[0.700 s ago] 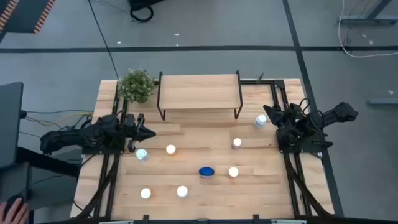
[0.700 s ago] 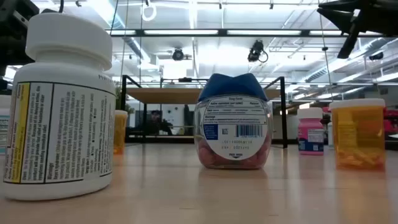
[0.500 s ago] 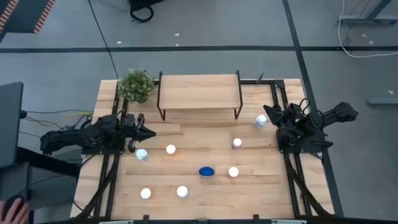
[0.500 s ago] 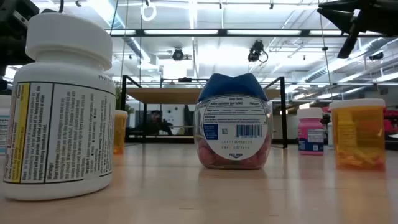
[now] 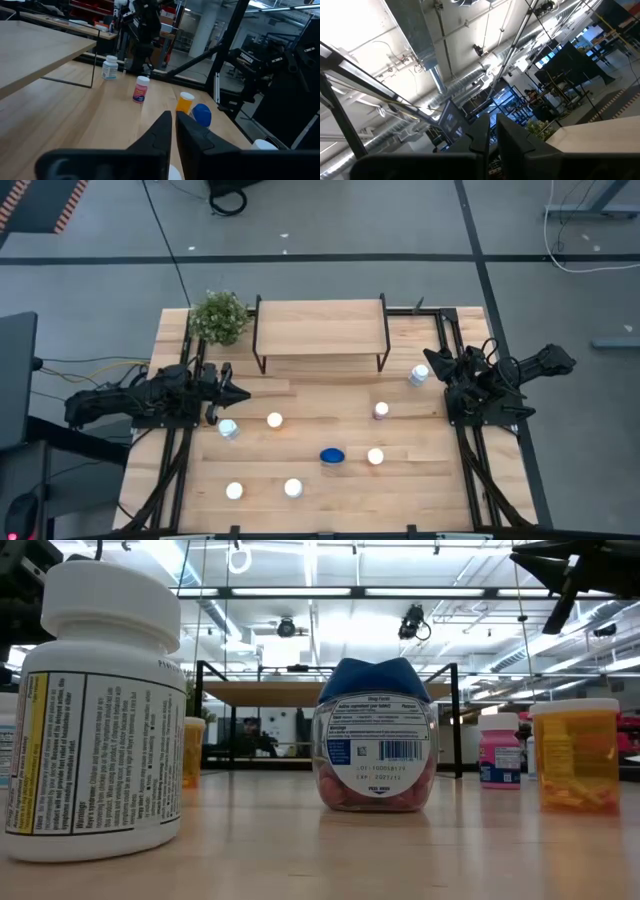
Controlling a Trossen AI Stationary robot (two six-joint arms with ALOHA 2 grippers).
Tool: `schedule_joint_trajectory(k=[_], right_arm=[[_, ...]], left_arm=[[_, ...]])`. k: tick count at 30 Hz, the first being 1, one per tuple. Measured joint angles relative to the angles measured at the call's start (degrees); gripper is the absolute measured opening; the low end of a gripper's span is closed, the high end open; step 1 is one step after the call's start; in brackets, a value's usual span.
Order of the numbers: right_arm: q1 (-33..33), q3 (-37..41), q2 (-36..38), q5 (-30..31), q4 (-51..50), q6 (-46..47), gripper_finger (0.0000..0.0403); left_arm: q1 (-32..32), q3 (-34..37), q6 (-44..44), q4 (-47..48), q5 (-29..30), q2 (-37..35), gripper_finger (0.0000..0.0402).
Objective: Pick and place medicine bottles onto shelf by color
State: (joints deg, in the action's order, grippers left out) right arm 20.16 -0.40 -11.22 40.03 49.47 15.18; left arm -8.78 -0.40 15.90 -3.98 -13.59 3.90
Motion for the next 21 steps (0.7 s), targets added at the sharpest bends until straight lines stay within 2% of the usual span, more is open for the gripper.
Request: schedule_joint_trajectory(k=[12,21], right_arm=[[0.0,0.0,0.0,0.0,0.0,0.0,0.0039],[0.0,0.0,0.0,0.0,0.0,0.0,0.0039]], left_arm=[[0.0,0.0,0.0,0.0,0.0,0.0,0.0028],[0.0,0.0,0.0,0.0,0.0,0.0,0.0039]])
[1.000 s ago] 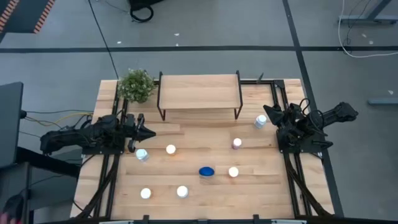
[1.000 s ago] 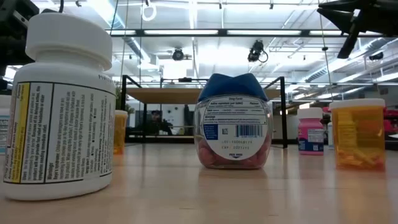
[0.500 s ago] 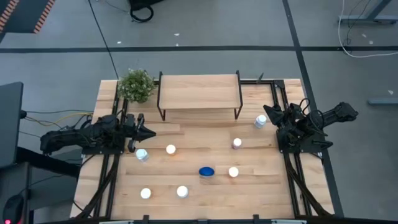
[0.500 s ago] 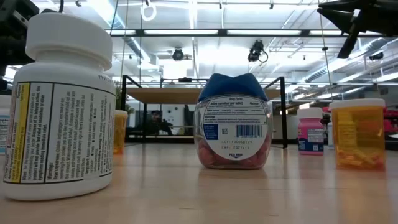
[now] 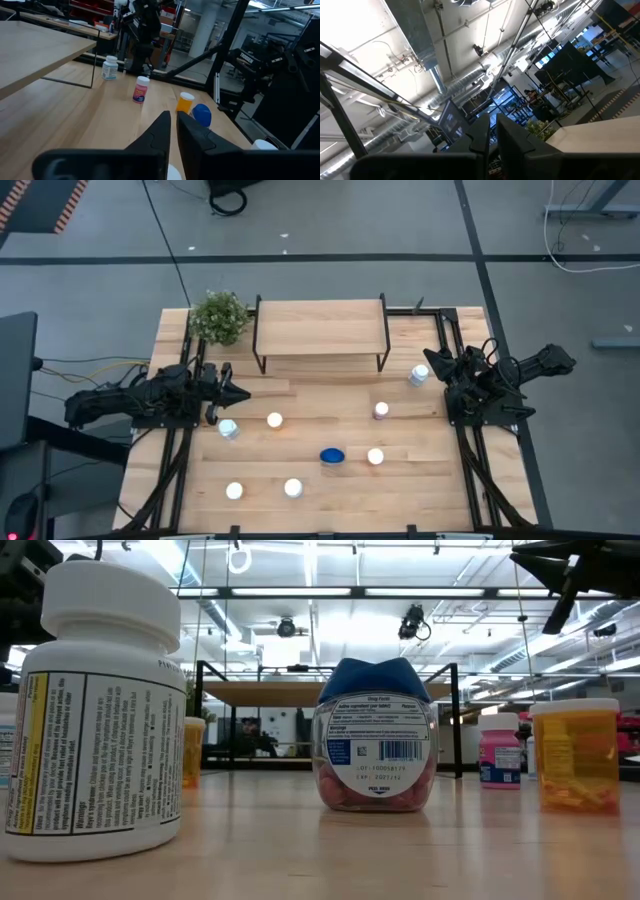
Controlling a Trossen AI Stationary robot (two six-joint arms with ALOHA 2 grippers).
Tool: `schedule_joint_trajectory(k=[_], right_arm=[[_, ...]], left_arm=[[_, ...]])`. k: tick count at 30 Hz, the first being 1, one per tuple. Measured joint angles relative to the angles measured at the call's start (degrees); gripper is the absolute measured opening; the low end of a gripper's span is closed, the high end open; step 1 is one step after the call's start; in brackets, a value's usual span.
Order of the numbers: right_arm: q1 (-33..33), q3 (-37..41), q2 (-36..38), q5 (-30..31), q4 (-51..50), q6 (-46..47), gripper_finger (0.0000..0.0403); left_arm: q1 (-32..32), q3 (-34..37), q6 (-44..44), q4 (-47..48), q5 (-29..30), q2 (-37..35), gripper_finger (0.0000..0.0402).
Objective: Pick and place medicine bottles onto shelf by color
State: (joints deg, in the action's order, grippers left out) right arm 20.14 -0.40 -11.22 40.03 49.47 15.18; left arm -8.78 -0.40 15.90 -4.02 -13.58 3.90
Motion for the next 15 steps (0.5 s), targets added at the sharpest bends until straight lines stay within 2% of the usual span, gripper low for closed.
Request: schedule_joint_trajectory(k=[9,15], right_arm=[[0.0,0.0,0.0,0.0,0.0,0.0,0.0039],[0.0,0.0,0.0,0.0,0.0,0.0,0.0039]], left_arm=[[0.0,0.0,0.0,0.0,0.0,0.0,0.0028],[0.0,0.0,0.0,-0.1,0.0,0.0,0.0035]])
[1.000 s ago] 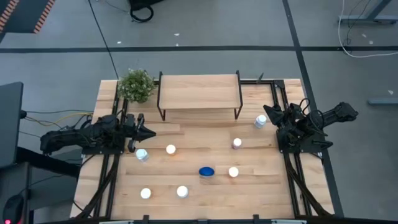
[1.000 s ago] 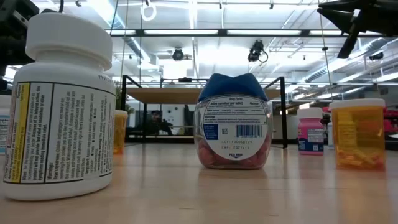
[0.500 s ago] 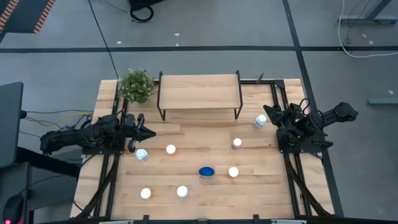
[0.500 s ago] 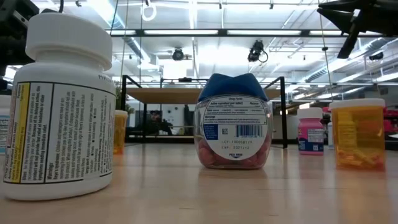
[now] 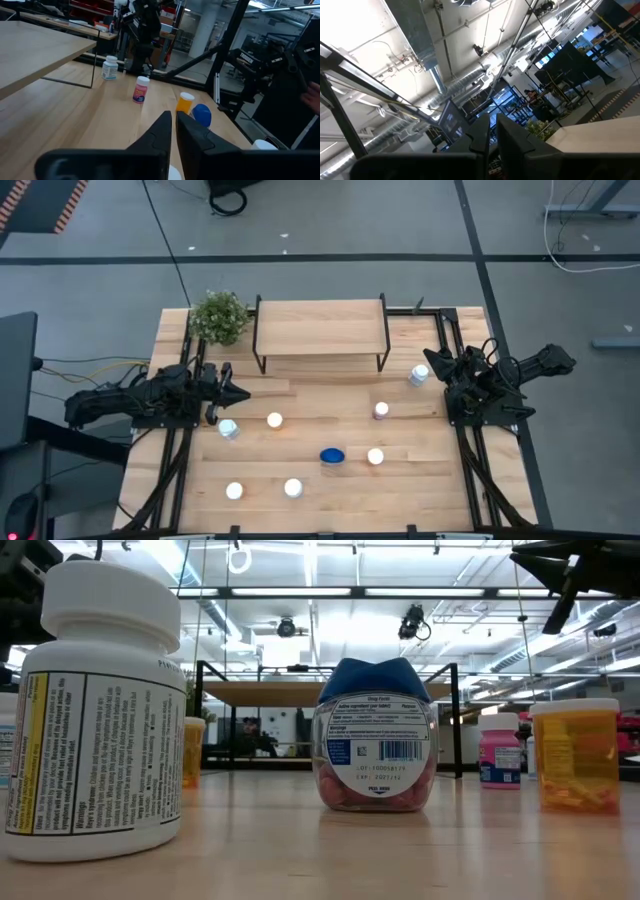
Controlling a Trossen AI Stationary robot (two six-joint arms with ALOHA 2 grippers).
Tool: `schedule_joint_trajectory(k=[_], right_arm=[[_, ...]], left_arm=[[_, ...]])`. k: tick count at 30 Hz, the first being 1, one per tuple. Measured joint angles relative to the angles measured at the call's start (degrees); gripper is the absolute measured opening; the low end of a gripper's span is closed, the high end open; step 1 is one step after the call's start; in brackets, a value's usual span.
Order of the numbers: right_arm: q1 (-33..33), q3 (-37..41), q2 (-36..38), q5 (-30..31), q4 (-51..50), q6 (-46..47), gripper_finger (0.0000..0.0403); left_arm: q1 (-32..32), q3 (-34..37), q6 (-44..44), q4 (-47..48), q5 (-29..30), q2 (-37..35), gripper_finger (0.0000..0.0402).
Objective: Pick and place medicine bottles onto shelf by color
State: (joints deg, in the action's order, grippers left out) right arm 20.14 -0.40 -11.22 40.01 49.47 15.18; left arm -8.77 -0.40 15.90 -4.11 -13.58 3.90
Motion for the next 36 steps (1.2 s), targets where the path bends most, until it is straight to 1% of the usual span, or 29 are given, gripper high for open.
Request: schedule_joint_trajectory(k=[5,9,13,16,18,20,21,23,25,28,31,33,36], right_arm=[[0.0,0.0,0.0,0.0,0.0,0.0,0.0039],[0.0,0.0,0.0,0.0,0.0,0.0,0.0039],[-0.1,-0.2,0.0,0.5,0.0,-0.5,0.0039],[-0.1,-1.1,0.0,0.6,0.1,-3.8,0.0039],[-0.1,-1.3,0.0,0.6,0.1,-7.0,0.0039],[-0.1,-1.3,0.0,0.6,-0.3,-8.2,0.0039],[-0.1,-1.3,0.0,0.7,-1.2,-8.8,0.0039],[-0.1,-1.3,0.0,1.3,-3.7,-11.2,0.0039],[-0.1,-1.3,0.0,3.4,-5.8,-13.7,0.0039],[-0.1,-1.3,-0.2,7.1,-8.3,-13.5,0.0039],[-0.1,-1.3,-0.9,7.2,-10.0,-10.4,0.0039],[-0.1,-1.4,-2.0,6.4,-11.1,-9.6,0.0039],[-0.1,-1.4,-4.6,5.3,-14.0,-7.1,0.0039]], left_arm=[[0.0,0.0,0.0,-0.9,0.8,0.0,0.0038],[0.0,0.0,-0.4,-3.2,1.4,0.0,0.0033],[0.0,0.0,2.2,-6.2,1.4,0.0,0.0028],[0.0,0.0,4.7,-8.0,2.0,0.0,0.0029],[0.0,0.0,5.2,-9.4,3.5,0.0,0.0032],[-0.1,-0.3,4.3,-12.2,7.1,0.1,0.0038],[-0.1,-1.4,3.6,-11.3,8.6,0.2,0.0043],[-0.1,-5.4,1.6,-6.3,9.5,1.5,0.0057],[0.0,-11.5,0.0,3.4,10.5,4.5,0.0080],[0.0,-21.0,-1.3,15.2,10.9,12.6,0.0126],[0.1,-30.2,-3.6,21.6,5.9,20.7,0.0175],[0.8,-36.0,-4.9,26.2,3.1,26.2,0.0200],[3.3,-44.1,-6.6,37.6,2.6,33.9,0.0224]])
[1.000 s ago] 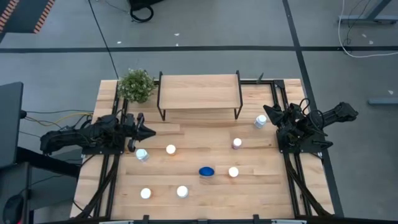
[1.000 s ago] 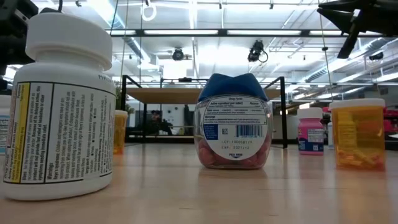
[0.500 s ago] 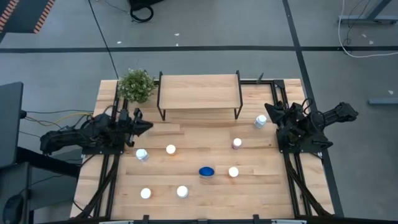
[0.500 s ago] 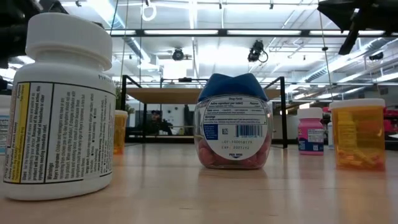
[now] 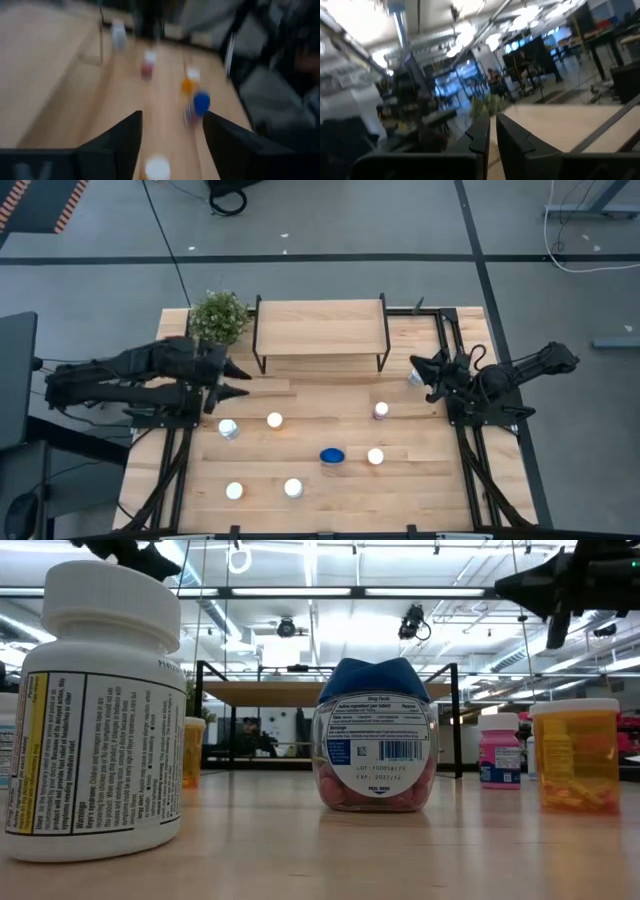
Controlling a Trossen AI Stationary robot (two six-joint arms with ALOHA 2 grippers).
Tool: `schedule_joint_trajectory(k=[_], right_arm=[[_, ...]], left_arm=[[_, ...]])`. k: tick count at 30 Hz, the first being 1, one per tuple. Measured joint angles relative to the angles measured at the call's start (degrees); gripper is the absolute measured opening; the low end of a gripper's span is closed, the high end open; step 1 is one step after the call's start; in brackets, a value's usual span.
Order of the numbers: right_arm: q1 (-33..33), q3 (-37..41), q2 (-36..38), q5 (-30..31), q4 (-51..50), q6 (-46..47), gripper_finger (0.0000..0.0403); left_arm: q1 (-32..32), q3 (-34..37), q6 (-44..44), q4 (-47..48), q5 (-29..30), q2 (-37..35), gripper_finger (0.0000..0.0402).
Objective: Pick and place medicine bottles onto shelf by color
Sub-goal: Put the white blue pill bottle on the shelf
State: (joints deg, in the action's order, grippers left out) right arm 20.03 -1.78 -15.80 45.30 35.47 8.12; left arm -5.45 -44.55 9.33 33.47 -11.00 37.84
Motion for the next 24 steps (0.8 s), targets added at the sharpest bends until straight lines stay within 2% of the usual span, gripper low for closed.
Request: schedule_joint_trajectory(k=[7,12,15,20,24], right_arm=[[0.0,0.0,-9.7,-4.7,-1.6,2.3,0.0041],[0.0,0.0,-17.0,-5.1,-1.4,6.9,0.0087],[0.0,0.0,-19.8,-5.1,0.3,8.6,0.0122],[0.0,0.0,-21.3,-2.2,9.2,3.4,0.0150],[0.2,-1.2,-21.4,-5.3,9.8,1.4,0.0184]], left_arm=[[8.0,-12.6,-0.7,24.2,0.2,14.3,0.0232],[12.8,-15.7,4.7,36.6,2.8,20.8,0.0245],[14.7,-15.7,6.5,36.7,3.9,23.3,0.0255],[16.2,-15.7,6.5,33.4,6.1,26.3,0.0262],[16.4,-15.7,7.2,32.8,6.3,27.5,0.0263]])
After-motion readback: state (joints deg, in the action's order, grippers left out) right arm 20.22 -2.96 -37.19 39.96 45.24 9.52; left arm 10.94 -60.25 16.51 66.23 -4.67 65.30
